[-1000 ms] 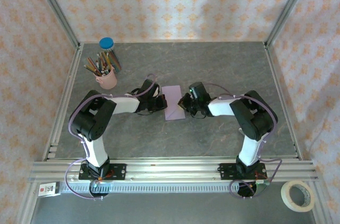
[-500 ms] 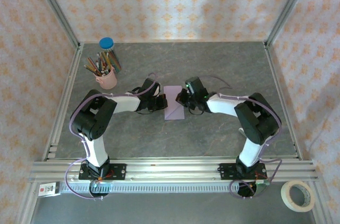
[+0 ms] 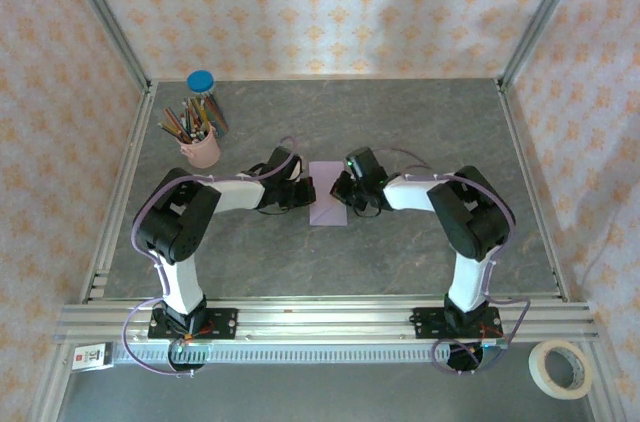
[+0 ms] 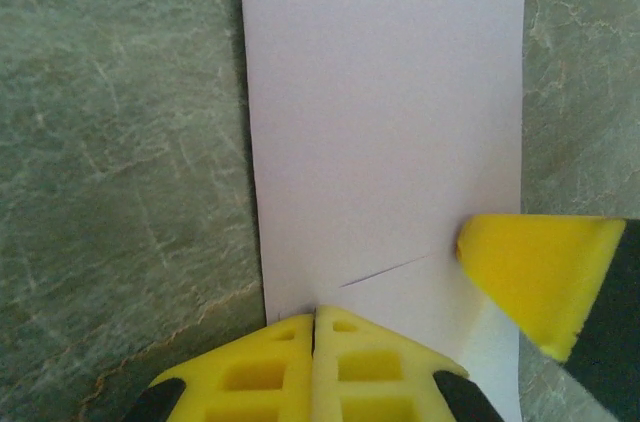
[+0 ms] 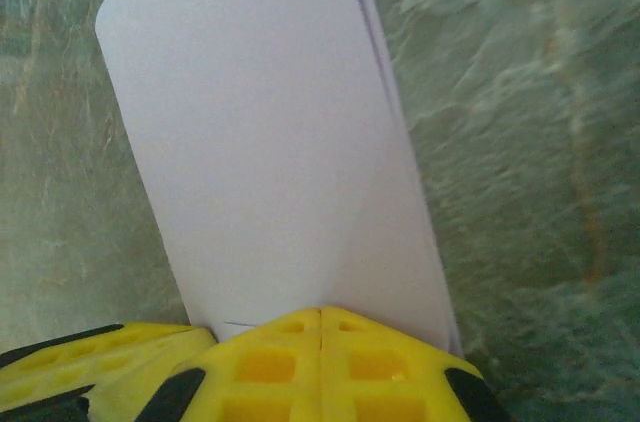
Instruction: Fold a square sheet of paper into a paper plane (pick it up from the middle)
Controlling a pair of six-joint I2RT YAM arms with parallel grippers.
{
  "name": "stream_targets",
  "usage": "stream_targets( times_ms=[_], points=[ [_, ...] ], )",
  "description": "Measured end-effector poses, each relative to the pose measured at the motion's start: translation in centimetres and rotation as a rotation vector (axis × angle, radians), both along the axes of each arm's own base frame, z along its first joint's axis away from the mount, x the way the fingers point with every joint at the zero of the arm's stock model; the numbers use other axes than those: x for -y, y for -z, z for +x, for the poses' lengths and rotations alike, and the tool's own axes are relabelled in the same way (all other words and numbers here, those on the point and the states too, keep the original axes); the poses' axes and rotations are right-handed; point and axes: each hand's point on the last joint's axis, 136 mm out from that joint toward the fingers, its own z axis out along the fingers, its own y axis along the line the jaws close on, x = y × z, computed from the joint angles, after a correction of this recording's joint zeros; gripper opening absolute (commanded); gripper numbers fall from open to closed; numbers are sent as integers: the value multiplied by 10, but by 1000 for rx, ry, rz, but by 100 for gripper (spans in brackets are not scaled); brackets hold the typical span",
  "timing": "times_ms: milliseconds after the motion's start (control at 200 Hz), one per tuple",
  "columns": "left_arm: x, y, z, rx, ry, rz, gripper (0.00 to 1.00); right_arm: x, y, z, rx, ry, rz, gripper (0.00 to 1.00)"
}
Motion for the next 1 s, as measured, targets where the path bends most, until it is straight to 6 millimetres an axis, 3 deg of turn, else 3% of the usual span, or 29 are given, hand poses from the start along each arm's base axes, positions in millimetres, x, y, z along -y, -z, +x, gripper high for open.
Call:
stream_targets(
  times_ms=[225,310,450,596,726,1001],
  points=[
    [1,-1,2,11,21,9,0,44,-2,9,15,122,-30,0],
    [2,-2,3,13,39,20,0,51,-9,11,41,133,-38,0],
    [4,-4,6,18,76,38,0,31,-32,5,109,60,-8,0],
    [9,-5,8,18,126,37,0,-3,-38,-13,114,-45,32,0],
    [10,-5,8,17,150,32,0,-21,-27,-24,84,-99,59,0],
    [11,-5,8,23,170,38,0,-21,-3,-25,35,-101,43,0]
  ],
)
